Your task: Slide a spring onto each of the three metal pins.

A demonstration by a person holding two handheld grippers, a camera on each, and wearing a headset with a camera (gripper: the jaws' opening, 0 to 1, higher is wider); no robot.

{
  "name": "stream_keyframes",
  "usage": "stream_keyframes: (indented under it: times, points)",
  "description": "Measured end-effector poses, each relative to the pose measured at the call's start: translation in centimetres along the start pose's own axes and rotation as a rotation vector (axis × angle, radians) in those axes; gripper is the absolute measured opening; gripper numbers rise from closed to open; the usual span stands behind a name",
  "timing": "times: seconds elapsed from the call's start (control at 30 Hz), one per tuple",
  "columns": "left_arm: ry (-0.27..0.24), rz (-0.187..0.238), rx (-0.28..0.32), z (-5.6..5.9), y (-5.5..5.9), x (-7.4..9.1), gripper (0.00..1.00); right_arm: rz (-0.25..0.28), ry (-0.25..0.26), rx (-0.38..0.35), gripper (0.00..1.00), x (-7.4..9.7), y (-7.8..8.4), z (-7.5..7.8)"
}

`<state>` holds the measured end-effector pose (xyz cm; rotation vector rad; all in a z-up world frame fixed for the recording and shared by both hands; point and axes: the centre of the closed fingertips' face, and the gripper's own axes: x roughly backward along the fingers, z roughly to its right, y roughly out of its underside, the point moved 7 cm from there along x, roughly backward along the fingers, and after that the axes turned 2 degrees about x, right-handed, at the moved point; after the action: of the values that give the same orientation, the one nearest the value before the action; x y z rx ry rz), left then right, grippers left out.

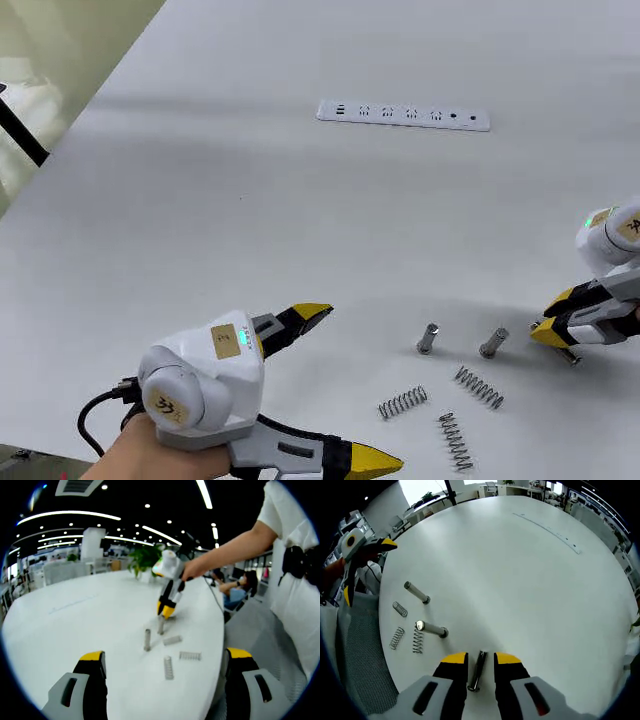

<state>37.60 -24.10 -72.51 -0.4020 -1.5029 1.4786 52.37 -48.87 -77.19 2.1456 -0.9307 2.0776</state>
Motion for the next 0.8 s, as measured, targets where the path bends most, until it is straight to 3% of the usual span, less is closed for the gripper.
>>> stream_keyframes:
  times: [0.43,0.8]
  points:
    - [-0.002,0.006,0.022,-0.26,0.51,-0.13,1.00,-0.060,0.000,-0.003,0.14,-0.65,-0.24,0.33]
    - [-0.003,0.012,0.033,-0.29,0.75,-0.14,1.00,-0.077,0.014,-0.006,0.11,-0.87,-0.45,0.06]
